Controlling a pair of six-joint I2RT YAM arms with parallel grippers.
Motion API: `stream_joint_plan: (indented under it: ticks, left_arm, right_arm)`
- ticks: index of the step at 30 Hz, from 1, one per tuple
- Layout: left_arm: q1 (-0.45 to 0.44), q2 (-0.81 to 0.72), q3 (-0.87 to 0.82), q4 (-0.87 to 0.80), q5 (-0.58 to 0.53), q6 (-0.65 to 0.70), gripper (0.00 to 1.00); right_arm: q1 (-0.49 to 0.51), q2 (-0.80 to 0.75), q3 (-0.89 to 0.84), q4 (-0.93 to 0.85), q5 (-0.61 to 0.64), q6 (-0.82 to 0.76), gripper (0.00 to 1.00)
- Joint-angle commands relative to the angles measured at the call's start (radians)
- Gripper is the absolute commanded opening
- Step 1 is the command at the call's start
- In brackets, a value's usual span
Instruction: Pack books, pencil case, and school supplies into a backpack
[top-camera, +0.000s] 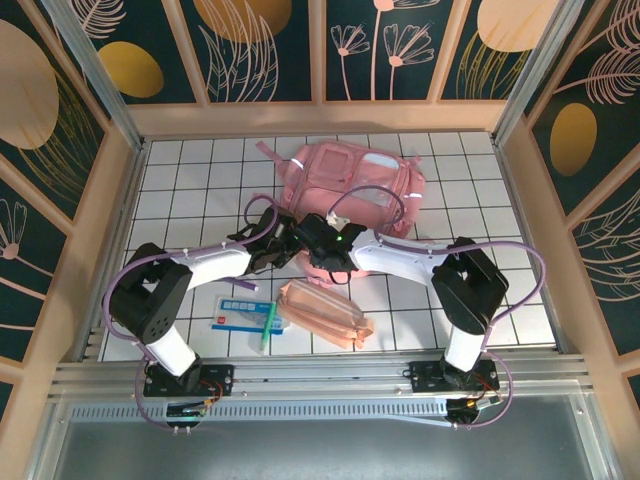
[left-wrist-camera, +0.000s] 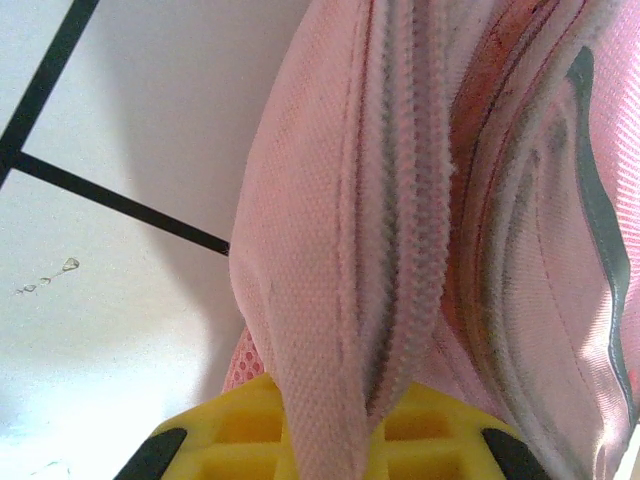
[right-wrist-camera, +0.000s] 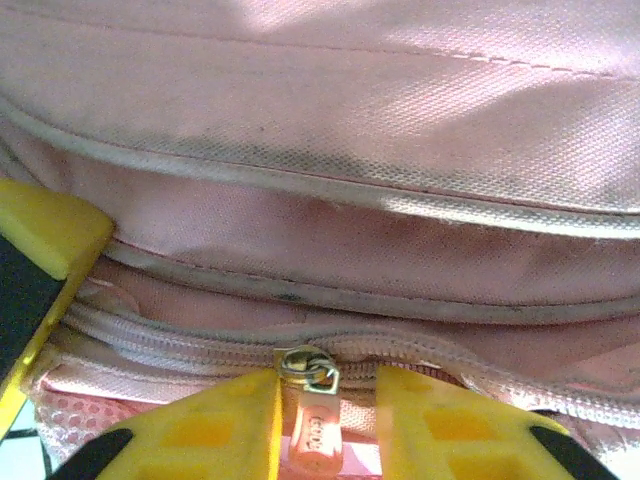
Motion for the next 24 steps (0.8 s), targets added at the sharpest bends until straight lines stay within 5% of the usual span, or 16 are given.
stream_joint_plan:
  ticks: [1,14,24]
  left_arm:
    - [-0.005,-0.01,-0.022,0.037,0.055,-0.007,0.05]
    - [-0.006,-0.035,-0.053,0.042,0.008,0.004,0.0]
    - [0.012,-0.033,-0.005,-0.004,-0.062,0.075,0.0]
  right_arm:
    - [0.002,-0.004,-0.012,-0.04,0.031,0.041,0.23]
    - [-0.063,-0.086,-0.045,-0.101,0.067,-0.016,0.04]
    - [-0.186,-0.269,-0.237,-0.163,0.064,-0.096,0.0]
